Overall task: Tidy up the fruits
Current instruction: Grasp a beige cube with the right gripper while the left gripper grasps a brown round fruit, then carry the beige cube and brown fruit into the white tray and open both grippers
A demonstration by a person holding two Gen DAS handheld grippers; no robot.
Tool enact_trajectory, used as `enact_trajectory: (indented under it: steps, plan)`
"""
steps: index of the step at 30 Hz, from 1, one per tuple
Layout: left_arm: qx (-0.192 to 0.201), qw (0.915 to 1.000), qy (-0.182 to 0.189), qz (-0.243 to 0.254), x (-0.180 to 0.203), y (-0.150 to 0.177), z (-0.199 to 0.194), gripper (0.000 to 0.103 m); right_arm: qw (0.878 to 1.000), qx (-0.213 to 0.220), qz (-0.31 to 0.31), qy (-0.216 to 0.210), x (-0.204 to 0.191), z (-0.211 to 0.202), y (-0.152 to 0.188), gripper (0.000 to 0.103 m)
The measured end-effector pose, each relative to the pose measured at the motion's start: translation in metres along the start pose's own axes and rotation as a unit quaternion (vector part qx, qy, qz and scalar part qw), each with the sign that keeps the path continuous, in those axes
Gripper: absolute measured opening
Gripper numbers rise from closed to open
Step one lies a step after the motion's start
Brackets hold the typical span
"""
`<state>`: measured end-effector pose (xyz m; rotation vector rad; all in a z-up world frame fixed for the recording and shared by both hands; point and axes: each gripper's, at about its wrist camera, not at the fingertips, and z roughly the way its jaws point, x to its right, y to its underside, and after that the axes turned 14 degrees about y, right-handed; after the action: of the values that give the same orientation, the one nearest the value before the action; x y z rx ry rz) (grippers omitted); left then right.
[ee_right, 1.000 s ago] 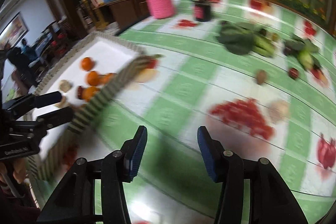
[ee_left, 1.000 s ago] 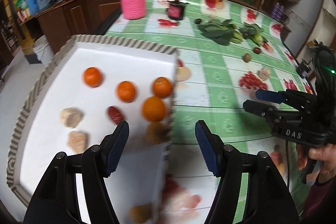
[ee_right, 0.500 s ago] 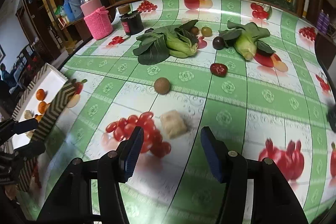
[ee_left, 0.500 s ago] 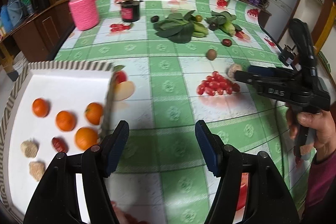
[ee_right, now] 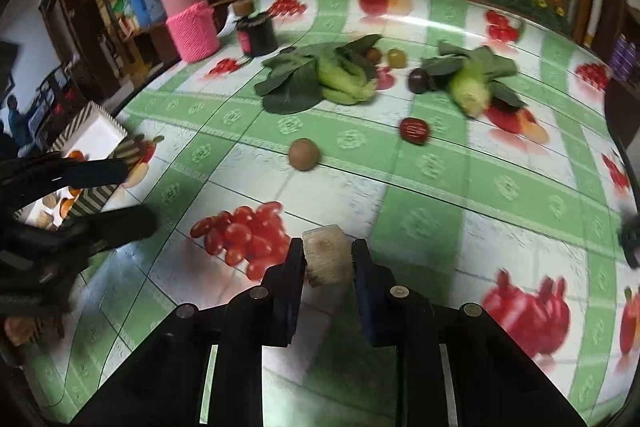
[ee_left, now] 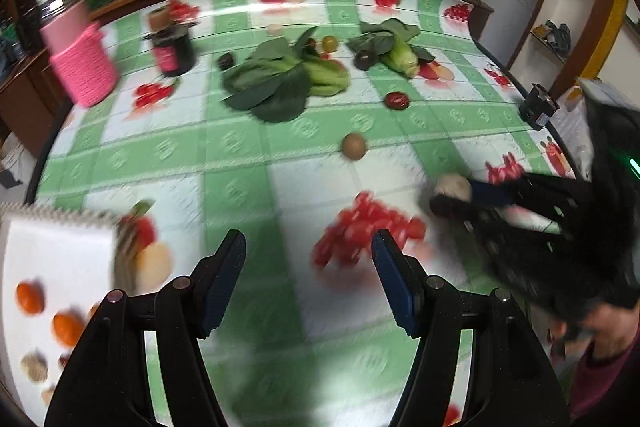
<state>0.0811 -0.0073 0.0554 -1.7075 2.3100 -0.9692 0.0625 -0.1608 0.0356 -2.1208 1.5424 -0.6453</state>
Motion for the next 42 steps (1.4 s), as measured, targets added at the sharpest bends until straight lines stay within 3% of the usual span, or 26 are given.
enact_trajectory:
  steps: [6, 15, 17, 18, 19, 21, 30, 42]
  plan:
    - [-0.011, 0.9994, 0.031, 0.009, 0.010, -0.031, 0.040, 0.064, 0.999, 0.003, 0.038, -0.015, 0.024, -0.006, 0.014, 0.025]
    - [-0.018, 0.9995, 0.026, 0.003, 0.005, -0.051, 0.078, 0.063, 0.998, -0.001, 0.042, -0.038, 0.028, 0.001, 0.015, 0.026]
    - [-0.021, 0.9995, 0.022, 0.004, 0.003, -0.051, 0.083, 0.048, 0.998, 0.000, 0.043, -0.041, 0.029, 0.001, 0.015, 0.026]
    - [-0.016, 0.9997, 0.012, 0.013, 0.004, -0.051, 0.083, 0.033, 0.998, -0.001, 0.044, -0.041, 0.029, 0.002, 0.015, 0.026]
    - [-0.018, 0.9997, 0.011, 0.016, 0.004, -0.051, 0.083, 0.024, 0.998, -0.002, 0.044, -0.041, 0.030, 0.002, 0.016, 0.026]
    - [-0.018, 0.9996, 0.018, 0.010, 0.001, -0.051, 0.081, 0.019, 0.998, -0.005, 0.043, -0.041, 0.029, 0.003, 0.016, 0.026]
    - [0.000, 0.9999, 0.008, 0.010, 0.001, -0.028, 0.049, 0.019, 0.998, 0.000, 0.040, -0.048, 0.021, -0.007, 0.017, 0.026]
    - [0.016, 0.9996, -0.024, 0.002, 0.004, 0.044, -0.014, 0.019, 0.997, 0.003, 0.014, -0.076, -0.031, -0.033, 0.033, 0.026]
